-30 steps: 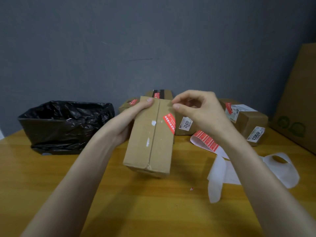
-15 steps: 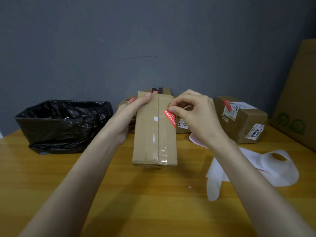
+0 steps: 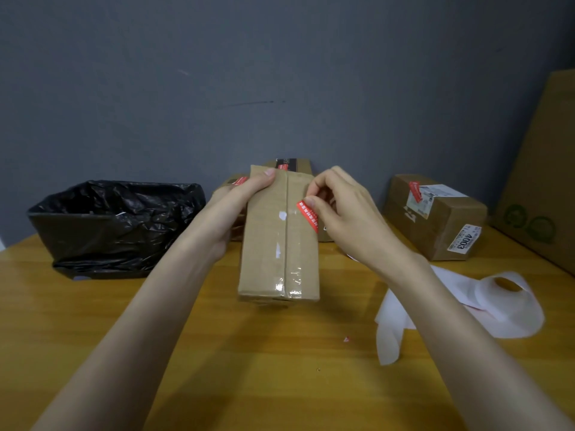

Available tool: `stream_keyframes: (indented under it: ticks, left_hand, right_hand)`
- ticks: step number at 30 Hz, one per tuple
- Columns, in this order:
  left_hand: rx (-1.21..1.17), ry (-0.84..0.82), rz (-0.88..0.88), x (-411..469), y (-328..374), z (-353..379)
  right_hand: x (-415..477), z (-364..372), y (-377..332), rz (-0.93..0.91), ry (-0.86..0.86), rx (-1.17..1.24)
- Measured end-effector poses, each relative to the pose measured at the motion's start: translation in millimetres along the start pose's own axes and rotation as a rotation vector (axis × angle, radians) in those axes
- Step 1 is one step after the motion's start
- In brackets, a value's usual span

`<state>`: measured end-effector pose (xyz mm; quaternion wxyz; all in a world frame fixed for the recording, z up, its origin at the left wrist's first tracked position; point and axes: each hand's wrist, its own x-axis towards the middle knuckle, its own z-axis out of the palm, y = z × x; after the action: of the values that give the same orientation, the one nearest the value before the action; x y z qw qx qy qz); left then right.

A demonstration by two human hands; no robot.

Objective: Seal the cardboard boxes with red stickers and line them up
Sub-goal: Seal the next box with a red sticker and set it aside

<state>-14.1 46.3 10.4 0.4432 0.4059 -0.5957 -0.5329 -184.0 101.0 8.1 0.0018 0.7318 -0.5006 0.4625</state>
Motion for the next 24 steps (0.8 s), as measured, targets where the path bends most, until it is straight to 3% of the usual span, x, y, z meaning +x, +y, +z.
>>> stream_keyframes:
  ticks: [4,9,17,24]
  left_hand:
    - [0.034,0.019,0.022,-3.0,4.4,-2.4]
    - [0.03,-0.01,0.022,-4.0,4.4,-0.4]
    - [0.001,-0.028,0.013,-2.0,3.0,1.0]
    - [0.003,-0.026,0.01,-3.3,3.9,-0.8]
  right_hand:
    - [-0.5,1.7,1.8,-0.069,0.074,0.09]
    - [-1.7,5.1,3.1,0.057,0.211,0.412]
    - [0.3,1.5,2.4,0.07,0.057,0.281]
    - [0.2,0.9,3.1,0.106,-0.038,0.368]
